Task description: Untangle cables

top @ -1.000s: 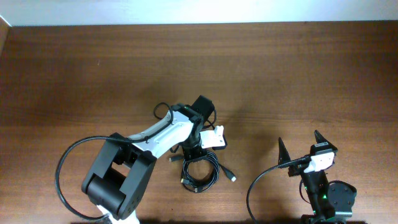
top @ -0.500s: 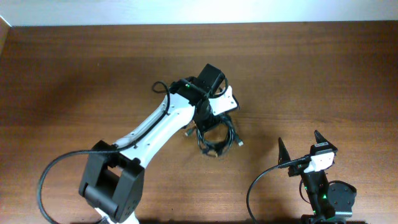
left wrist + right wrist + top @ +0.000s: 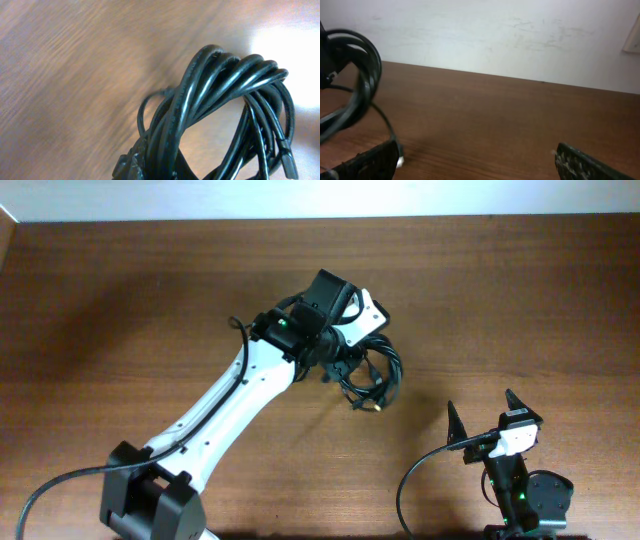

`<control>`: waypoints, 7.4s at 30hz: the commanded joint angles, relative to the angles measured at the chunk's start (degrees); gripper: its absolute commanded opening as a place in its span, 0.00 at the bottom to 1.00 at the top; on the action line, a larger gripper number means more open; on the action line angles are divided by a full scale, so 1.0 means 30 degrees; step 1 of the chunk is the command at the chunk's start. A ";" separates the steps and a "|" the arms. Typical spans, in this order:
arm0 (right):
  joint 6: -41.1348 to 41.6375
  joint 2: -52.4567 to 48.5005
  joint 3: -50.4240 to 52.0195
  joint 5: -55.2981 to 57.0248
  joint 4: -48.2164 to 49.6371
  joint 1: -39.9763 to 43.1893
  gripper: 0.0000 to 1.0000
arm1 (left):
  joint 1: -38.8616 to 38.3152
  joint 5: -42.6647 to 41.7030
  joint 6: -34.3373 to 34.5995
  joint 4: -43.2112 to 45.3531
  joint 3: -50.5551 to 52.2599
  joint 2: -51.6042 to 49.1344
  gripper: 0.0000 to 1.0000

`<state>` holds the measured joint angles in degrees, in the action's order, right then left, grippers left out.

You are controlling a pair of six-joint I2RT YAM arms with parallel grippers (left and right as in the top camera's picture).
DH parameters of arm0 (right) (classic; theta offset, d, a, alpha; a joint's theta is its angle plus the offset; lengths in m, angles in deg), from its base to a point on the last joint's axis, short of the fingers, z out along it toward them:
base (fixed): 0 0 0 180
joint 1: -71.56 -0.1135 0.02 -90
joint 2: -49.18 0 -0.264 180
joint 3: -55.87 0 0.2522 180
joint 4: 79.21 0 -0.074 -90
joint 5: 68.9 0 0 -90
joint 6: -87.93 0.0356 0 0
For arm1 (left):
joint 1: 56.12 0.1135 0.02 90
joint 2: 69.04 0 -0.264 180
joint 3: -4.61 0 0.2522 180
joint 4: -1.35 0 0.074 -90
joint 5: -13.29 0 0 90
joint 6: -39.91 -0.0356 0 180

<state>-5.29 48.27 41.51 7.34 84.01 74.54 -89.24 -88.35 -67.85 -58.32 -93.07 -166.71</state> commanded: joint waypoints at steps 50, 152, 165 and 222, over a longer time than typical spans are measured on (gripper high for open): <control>-0.0656 -1.8076 -2.2571 -1.4134 -1.9730 -0.0131 0.79 | 0.2535 -2.5186 -1.3697 0.1880 -0.0474 0.0743 0.00; 0.0780 -1.7580 -2.2578 -0.3308 -1.9380 -0.0117 0.87 | 0.1814 -1.8899 -0.4131 0.3337 -0.0474 0.0743 0.00; 0.0641 -1.5883 -2.2571 -1.0819 -1.9431 -0.0117 0.90 | 0.1610 -1.9409 -0.2302 0.3585 -0.0474 0.0743 0.00; 0.1858 -1.9533 -2.3540 -0.9107 -1.3784 -0.0109 0.04 | 0.0838 -1.8629 0.6878 0.1712 -0.0474 0.0743 0.17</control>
<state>-4.50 -10.68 -27.49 -20.04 40.60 74.04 -85.59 -145.42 -51.07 -53.52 -93.55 -166.05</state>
